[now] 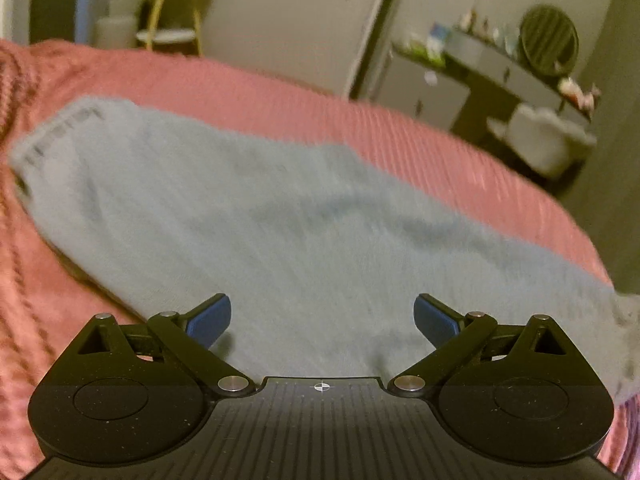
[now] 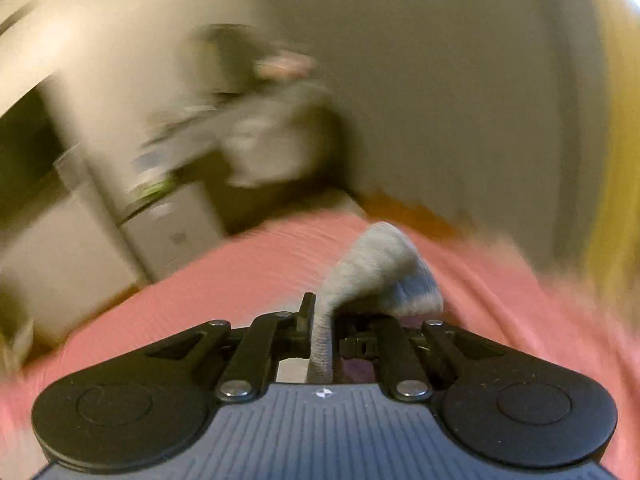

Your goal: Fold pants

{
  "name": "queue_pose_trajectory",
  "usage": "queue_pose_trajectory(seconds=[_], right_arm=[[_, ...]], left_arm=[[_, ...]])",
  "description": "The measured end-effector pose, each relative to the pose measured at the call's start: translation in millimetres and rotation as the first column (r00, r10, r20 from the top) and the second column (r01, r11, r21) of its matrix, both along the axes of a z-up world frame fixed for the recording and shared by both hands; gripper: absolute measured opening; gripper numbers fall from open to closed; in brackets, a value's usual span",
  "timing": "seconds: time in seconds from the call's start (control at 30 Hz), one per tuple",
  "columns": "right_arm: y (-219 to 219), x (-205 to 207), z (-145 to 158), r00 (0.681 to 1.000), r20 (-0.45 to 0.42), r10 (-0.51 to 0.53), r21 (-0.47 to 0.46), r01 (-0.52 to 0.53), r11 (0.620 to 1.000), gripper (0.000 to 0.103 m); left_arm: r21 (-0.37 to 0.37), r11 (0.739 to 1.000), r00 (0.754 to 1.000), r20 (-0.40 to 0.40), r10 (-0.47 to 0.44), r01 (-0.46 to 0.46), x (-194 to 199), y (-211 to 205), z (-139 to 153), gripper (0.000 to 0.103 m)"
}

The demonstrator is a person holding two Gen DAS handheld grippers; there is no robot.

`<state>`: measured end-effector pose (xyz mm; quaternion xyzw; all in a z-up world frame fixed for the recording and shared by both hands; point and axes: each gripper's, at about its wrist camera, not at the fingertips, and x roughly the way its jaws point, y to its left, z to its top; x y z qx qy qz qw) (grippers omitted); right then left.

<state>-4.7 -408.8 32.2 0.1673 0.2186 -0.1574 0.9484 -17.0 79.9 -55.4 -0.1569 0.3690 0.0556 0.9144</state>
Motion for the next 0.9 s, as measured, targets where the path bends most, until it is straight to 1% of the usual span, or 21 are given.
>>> queue_pose_trajectory(seconds=[0.03,0.07,0.1,0.13,0.17,0.2,0.23,0.27,0.33,0.37,0.4,0.43,0.47,0.53,0.6,0.63,0.67,0.73,0.8,0.87,0.9], right_arm=[[30,6,13,0.996,0.017,0.091,-0.081,-0.09,0.993,0.01],[70,12,24,0.976,0.027,0.218,-0.161,-0.211,0.964,0.01],[101,14,28,0.946,0.023,0.322,-0.205,-0.311,0.928,0.01],[139,13,27,0.896,0.001,0.444,-0.255,-0.429,0.867,0.01],[175,11,20,0.836,-0.036,0.547,-0.293,-0.532,0.794,0.01],[207,8,7,0.776,-0.078,0.626,-0.311,-0.616,0.724,0.011],[238,5,-12,0.718,-0.127,0.684,-0.308,-0.684,0.661,0.011],[265,3,-35,0.67,-0.184,0.719,-0.293,-0.736,0.611,0.011],[306,4,-85,0.576,-0.32,0.752,-0.211,-0.817,0.536,0.011],[320,0,-107,0.567,-0.362,0.74,-0.193,-0.822,0.536,0.014],[325,-10,-115,0.606,-0.33,0.724,-0.256,-0.795,0.549,0.015],[328,-16,-116,0.623,-0.313,0.716,-0.29,-0.781,0.553,0.015],[326,-17,-114,0.623,-0.314,0.716,-0.282,-0.782,0.556,0.015],[320,-14,-105,0.611,-0.314,0.726,-0.239,-0.791,0.563,0.014],[317,-13,-95,0.601,-0.309,0.737,-0.253,-0.799,0.545,0.013],[316,-17,-93,0.596,-0.301,0.745,-0.276,-0.802,0.53,0.012],[314,-21,-94,0.595,-0.291,0.749,-0.284,-0.801,0.526,0.012],[307,-27,-92,0.601,-0.262,0.755,-0.254,-0.798,0.547,0.012],[303,-32,-96,0.606,-0.259,0.752,-0.217,-0.795,0.567,0.011],[299,-32,-90,0.62,-0.24,0.747,-0.2,-0.785,0.587,0.011],[298,-32,-86,0.62,-0.24,0.747,-0.201,-0.784,0.587,0.011]], left_arm=[[0.012,1.0,1.0,0.017,0.015,-0.015,-3,5,6,0.101],[0.023,0.999,0.999,0.032,0.029,-0.03,-5,10,10,0.101],[0.033,0.999,0.998,0.044,0.041,-0.042,-8,15,15,0.101],[0.038,0.998,0.998,0.052,0.048,-0.05,-11,19,18,0.101],[0.044,0.997,0.997,0.057,0.053,-0.056,-14,23,19,0.101],[0.047,0.997,0.996,0.057,0.061,-0.064,-17,27,18,0.101],[0.05,0.996,0.996,0.051,0.07,-0.073,-19,33,17,0.101],[0.052,0.996,0.996,0.039,0.077,-0.079,-21,37,13,0.101],[0.05,0.995,0.996,-0.017,0.088,-0.087,-25,45,3,0.101],[0.043,0.995,0.995,-0.047,0.09,-0.088,-27,49,-2,0.101],[0.033,0.996,0.994,-0.061,0.086,-0.085,-30,52,-5,0.101],[0.023,0.996,0.994,-0.068,0.082,-0.081,-32,54,-9,0.101],[0.008,0.997,0.994,-0.077,0.082,-0.081,-32,55,-12,0.101],[-0.032,0.996,0.992,-0.101,0.078,-0.081,-28,60,-17,0.101],[-0.054,0.996,0.992,-0.104,0.072,-0.078,-24,57,-19,0.101],[-0.059,0.996,0.993,-0.1,0.058,-0.064,-23,55,-19,0.101],[-0.061,0.997,0.994,-0.098,0.041,-0.048,-23,52,-20,0.101],[-0.048,0.999,0.995,-0.095,0.014,-0.019,-22,47,-21,0.101],[-0.052,0.998,0.995,-0.1,0.016,-0.021,-22,47,-21,0.101],[-0.064,0.997,0.994,-0.107,0.027,-0.034,-19,51,-23,0.101],[-0.067,0.997,0.994,-0.108,0.03,-0.037,-19,52,-23,0.101]])
